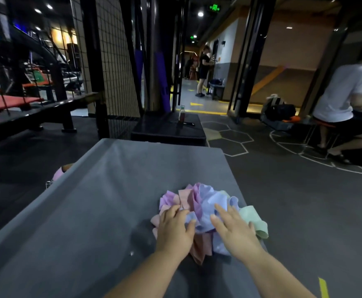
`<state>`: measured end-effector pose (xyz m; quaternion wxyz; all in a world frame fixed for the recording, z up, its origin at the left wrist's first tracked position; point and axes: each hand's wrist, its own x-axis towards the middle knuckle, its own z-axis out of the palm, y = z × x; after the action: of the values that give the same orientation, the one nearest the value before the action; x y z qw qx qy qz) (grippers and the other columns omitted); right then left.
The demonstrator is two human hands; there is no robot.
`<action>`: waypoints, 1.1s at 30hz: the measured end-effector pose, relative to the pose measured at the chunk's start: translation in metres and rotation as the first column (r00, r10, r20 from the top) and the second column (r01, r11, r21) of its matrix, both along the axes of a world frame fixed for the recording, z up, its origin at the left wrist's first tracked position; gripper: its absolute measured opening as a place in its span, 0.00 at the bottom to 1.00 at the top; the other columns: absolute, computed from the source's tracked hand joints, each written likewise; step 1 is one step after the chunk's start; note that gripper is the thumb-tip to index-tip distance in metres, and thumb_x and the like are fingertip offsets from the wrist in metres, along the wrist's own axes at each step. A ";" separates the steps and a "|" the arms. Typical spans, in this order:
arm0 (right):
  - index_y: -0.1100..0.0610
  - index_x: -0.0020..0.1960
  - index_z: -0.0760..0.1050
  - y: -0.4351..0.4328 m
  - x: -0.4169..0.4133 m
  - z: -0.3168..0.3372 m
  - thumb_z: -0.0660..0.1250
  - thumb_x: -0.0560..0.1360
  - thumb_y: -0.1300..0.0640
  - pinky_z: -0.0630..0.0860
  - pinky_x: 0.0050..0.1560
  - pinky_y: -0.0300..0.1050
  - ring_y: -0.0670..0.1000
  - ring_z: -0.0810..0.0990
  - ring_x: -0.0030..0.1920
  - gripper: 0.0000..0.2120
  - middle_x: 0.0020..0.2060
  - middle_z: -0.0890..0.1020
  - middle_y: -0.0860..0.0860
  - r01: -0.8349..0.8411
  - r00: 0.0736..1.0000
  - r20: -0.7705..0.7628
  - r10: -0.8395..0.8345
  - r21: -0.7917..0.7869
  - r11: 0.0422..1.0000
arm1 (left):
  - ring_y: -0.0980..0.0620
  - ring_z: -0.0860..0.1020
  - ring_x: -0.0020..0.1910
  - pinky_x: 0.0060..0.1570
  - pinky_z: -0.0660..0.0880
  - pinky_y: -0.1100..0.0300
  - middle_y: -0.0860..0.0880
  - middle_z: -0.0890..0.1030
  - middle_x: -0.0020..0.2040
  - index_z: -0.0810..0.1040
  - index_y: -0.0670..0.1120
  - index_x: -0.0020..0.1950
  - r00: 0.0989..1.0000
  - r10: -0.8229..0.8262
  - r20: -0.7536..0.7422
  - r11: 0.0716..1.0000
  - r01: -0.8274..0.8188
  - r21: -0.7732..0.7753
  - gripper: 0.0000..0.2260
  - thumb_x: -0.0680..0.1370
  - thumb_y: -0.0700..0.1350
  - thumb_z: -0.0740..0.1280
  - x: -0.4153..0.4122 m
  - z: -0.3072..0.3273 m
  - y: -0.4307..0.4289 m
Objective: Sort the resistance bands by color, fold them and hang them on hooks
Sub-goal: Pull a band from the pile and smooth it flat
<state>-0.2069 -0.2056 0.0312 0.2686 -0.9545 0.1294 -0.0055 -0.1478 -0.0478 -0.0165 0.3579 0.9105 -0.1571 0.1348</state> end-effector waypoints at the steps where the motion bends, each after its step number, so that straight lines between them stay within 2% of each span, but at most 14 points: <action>1: 0.38 0.76 0.57 0.000 0.000 -0.002 0.50 0.81 0.37 0.42 0.74 0.64 0.46 0.50 0.78 0.24 0.79 0.48 0.43 0.002 1.000 -0.021 -0.003 -0.040 0.999 | 0.44 0.70 0.68 0.67 0.65 0.52 0.49 0.74 0.68 0.80 0.52 0.61 0.999 -0.004 -0.040 0.995 0.009 0.102 0.24 0.75 0.61 0.55 -0.001 0.003 0.002; 3: 0.37 0.75 0.57 -0.001 0.000 -0.007 0.48 0.80 0.36 0.45 0.74 0.66 0.48 0.50 0.78 0.24 0.79 0.49 0.45 -0.002 0.996 -0.088 -0.009 -0.128 0.992 | 0.47 0.58 0.76 0.72 0.55 0.54 0.52 0.61 0.77 0.72 0.57 0.69 0.990 0.004 -0.139 0.960 0.035 0.277 0.20 0.80 0.61 0.55 0.001 0.005 0.007; 6: 0.34 0.75 0.55 -0.003 -0.002 -0.009 0.47 0.79 0.34 0.46 0.74 0.65 0.52 0.47 0.78 0.25 0.79 0.49 0.47 0.022 0.988 -0.144 -0.050 -0.189 0.982 | 0.47 0.52 0.77 0.75 0.52 0.54 0.53 0.54 0.79 0.66 0.61 0.73 0.967 0.009 -0.256 0.939 0.079 0.334 0.21 0.81 0.62 0.53 -0.001 0.010 0.010; 12: 0.35 0.76 0.54 0.005 -0.028 0.014 0.48 0.79 0.34 0.47 0.75 0.61 0.52 0.44 0.79 0.26 0.80 0.45 0.47 0.058 0.992 -0.101 -0.071 -0.121 0.991 | 0.47 0.53 0.76 0.74 0.51 0.59 0.54 0.56 0.79 0.65 0.59 0.75 0.975 -0.014 -0.222 0.930 0.094 0.355 0.22 0.81 0.61 0.54 -0.029 0.032 0.023; 16: 0.42 0.78 0.54 0.013 -0.055 0.029 0.41 0.71 0.25 0.50 0.76 0.62 0.57 0.47 0.79 0.40 0.80 0.48 0.50 0.047 0.986 -0.151 -0.065 -0.120 0.992 | 0.48 0.62 0.72 0.72 0.57 0.58 0.51 0.67 0.73 0.72 0.57 0.69 0.977 0.022 -0.213 0.918 0.065 0.391 0.22 0.79 0.63 0.55 -0.046 0.046 0.046; 19: 0.48 0.77 0.60 0.019 -0.075 0.029 0.50 0.78 0.33 0.54 0.74 0.58 0.58 0.55 0.77 0.33 0.78 0.58 0.53 0.052 0.987 -0.150 -0.057 -0.043 0.998 | 0.48 0.68 0.68 0.69 0.59 0.58 0.50 0.73 0.67 0.76 0.54 0.64 0.985 0.009 -0.173 0.909 0.064 0.413 0.20 0.79 0.62 0.56 -0.064 0.053 0.066; 22: 0.53 0.70 0.70 0.026 -0.093 0.024 0.50 0.75 0.31 0.62 0.70 0.52 0.57 0.66 0.71 0.34 0.72 0.68 0.57 0.012 0.991 -0.135 -0.013 -0.011 1.000 | 0.47 0.69 0.66 0.67 0.60 0.58 0.50 0.74 0.65 0.78 0.53 0.62 0.980 -0.013 -0.198 0.903 0.096 0.419 0.18 0.80 0.60 0.57 -0.086 0.058 0.077; 25: 0.51 0.72 0.68 0.029 -0.113 0.021 0.53 0.80 0.37 0.63 0.65 0.47 0.56 0.67 0.71 0.27 0.73 0.67 0.55 0.027 0.991 -0.130 -0.023 0.036 0.999 | 0.45 0.69 0.66 0.68 0.62 0.58 0.49 0.74 0.67 0.77 0.54 0.63 0.965 -0.006 -0.261 0.904 0.117 0.411 0.18 0.79 0.60 0.58 -0.100 0.058 0.078; 30: 0.50 0.72 0.68 0.019 -0.127 0.012 0.55 0.80 0.39 0.67 0.52 0.43 0.52 0.73 0.62 0.24 0.70 0.70 0.51 0.036 0.999 -0.025 -0.033 0.139 0.990 | 0.46 0.66 0.68 0.66 0.65 0.57 0.51 0.74 0.68 0.77 0.54 0.63 0.948 -0.010 -0.318 0.938 0.119 0.326 0.16 0.79 0.59 0.61 -0.120 0.044 0.065; 33: 0.50 0.72 0.68 0.013 -0.124 0.007 0.58 0.80 0.41 0.66 0.51 0.43 0.51 0.72 0.64 0.24 0.71 0.68 0.51 0.071 0.996 0.031 -0.078 0.201 0.977 | 0.47 0.65 0.69 0.65 0.65 0.56 0.52 0.74 0.68 0.76 0.53 0.64 0.940 -0.015 -0.340 0.939 0.130 0.319 0.17 0.80 0.58 0.60 -0.120 0.034 0.059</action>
<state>-0.3310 -0.1927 0.0379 0.3650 -0.9170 0.1598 -0.0209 -0.2678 0.0116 0.0177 0.2230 0.9613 -0.1491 -0.0633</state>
